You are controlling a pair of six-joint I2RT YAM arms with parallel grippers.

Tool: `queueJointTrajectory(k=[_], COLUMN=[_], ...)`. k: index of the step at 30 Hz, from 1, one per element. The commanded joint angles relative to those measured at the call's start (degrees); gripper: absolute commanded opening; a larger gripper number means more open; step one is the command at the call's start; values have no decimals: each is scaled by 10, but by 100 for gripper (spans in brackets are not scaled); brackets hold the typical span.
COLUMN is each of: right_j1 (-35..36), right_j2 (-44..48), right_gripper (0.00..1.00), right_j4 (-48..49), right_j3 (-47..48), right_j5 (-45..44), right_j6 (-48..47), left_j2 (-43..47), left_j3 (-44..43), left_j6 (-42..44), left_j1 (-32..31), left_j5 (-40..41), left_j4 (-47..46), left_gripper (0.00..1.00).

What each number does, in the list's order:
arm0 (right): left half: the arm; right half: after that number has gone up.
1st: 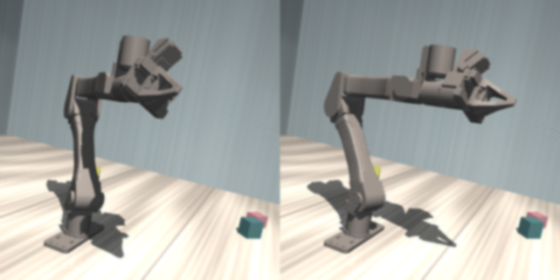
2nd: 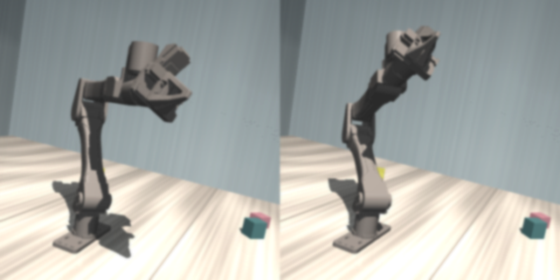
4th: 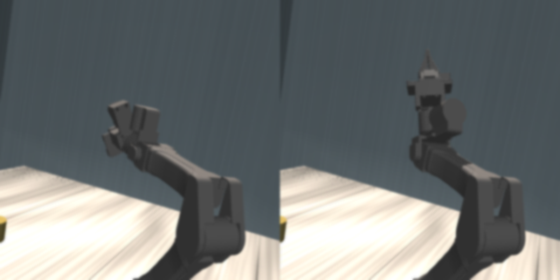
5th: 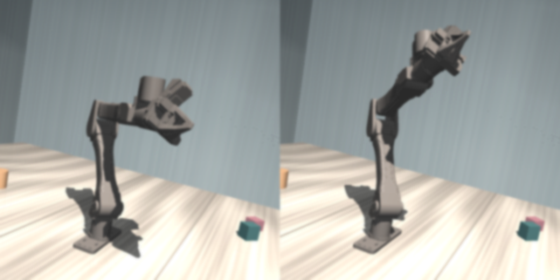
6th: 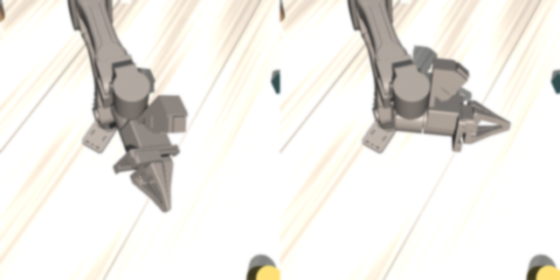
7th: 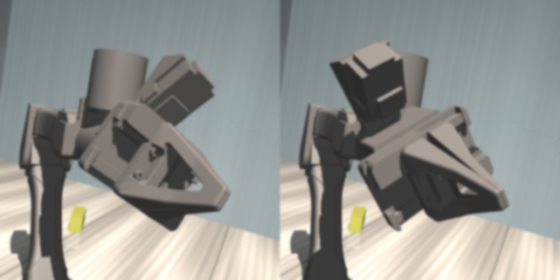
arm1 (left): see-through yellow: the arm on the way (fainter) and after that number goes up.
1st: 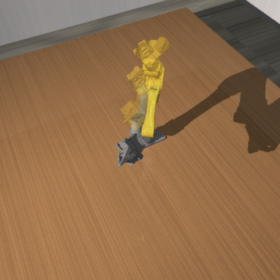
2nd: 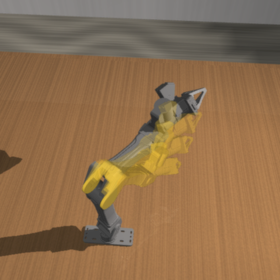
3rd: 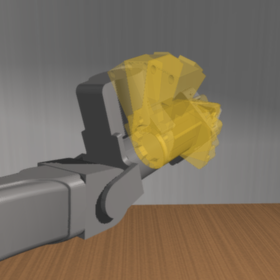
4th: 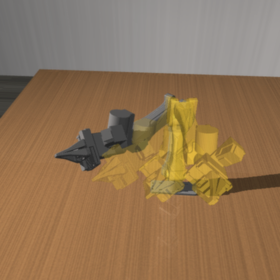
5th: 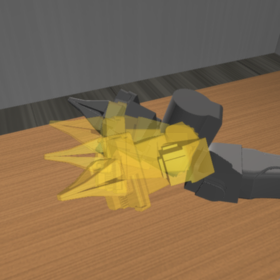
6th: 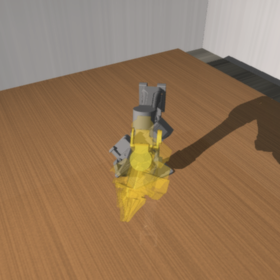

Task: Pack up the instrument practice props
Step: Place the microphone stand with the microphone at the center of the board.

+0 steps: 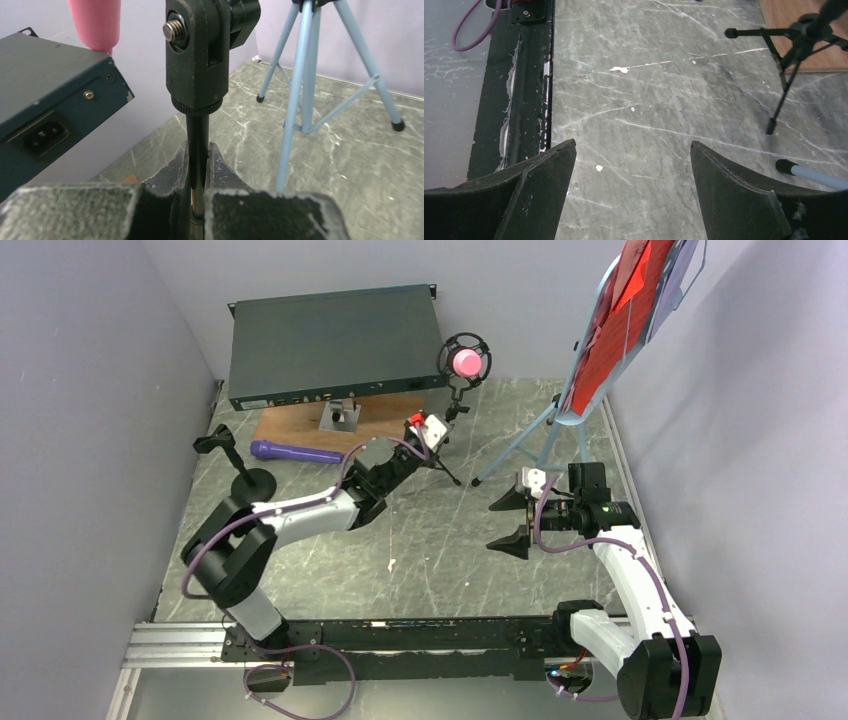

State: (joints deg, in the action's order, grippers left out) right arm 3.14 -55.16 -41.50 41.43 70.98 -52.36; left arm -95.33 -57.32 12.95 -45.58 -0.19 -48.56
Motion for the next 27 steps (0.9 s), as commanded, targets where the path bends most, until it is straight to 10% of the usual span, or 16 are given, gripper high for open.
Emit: queueJointTrajectory(k=[1, 14, 27], right_j1=[0, 0, 0], right_j2=[7, 7, 3], right_gripper=[87, 88, 89], right_j4=[6, -14, -22], right_j3=[12, 14, 15], right_j5=[15, 23, 30], right_j6=[-19, -42, -54], left_j2=[104, 288, 255], left_j3=[25, 145, 200], left_j6=[-41, -212, -229], left_j1=[-2, -4, -62], left_j5=[-34, -164, -166], left_j4=[-21, 80, -8], left_gripper=[0, 0, 0])
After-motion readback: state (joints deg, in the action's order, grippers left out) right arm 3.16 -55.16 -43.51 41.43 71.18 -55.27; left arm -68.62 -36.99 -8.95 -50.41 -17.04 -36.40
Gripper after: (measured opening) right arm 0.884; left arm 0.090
